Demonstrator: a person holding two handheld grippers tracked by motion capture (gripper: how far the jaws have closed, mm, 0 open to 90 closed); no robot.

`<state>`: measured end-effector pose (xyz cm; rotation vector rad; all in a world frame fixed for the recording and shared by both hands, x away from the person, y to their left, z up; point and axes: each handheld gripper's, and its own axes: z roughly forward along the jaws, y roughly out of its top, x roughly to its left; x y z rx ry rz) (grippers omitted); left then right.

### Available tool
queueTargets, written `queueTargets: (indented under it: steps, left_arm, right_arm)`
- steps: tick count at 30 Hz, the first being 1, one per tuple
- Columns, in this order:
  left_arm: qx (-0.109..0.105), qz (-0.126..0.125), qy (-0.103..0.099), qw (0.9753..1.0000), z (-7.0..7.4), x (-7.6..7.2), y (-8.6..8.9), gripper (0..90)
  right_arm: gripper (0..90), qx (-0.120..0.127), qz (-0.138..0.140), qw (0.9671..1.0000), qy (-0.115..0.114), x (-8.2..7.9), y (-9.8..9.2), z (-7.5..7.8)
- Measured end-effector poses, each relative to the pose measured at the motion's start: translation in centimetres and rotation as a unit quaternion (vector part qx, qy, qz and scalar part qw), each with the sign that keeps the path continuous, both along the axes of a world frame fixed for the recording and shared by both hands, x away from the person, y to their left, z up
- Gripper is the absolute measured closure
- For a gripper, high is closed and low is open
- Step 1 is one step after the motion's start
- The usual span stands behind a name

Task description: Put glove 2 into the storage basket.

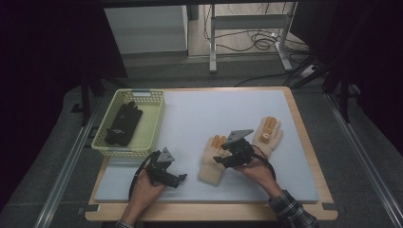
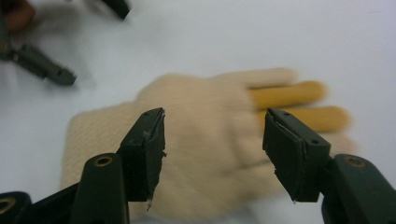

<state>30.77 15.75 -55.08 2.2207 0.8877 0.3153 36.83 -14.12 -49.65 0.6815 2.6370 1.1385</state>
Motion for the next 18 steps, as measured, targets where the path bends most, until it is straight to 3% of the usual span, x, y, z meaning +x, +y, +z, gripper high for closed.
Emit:
queueTargets:
  steps: [1, 2, 5, 8, 18]
  left_arm:
    - [0.0, 0.0, 0.0, 1.0, 0.0, 0.0, 0.0, 1.3]
    - [0.0, 0.0, 0.001, 1.0, 0.0, 0.0, 0.0, 1.3]
    - [-0.001, 0.0, 0.001, 1.0, 0.0, 0.0, 0.0, 1.3]
    - [0.0, 0.0, 0.001, 1.0, 0.0, 0.0, 0.0, 1.3]
    - [0.0, 0.001, 0.001, 1.0, 0.0, 0.0, 0.0, 1.3]
  right_arm:
    - [38.9, 0.0, 0.0, 1.0, 0.0, 0.0, 0.0, 0.0]
    - [47.6, 0.008, -0.03, 0.9995, 0.01, 0.3, -1.2, 0.5]
    - [68.6, 0.01, -0.072, 0.9969, 0.031, 0.7, -2.9, 0.0]
    - [77.4, 0.01, -0.095, 0.9948, 0.037, 0.7, -3.8, -1.2]
    - [79.4, -0.005, -0.105, 0.9944, 0.015, 1.3, -2.3, -2.9]
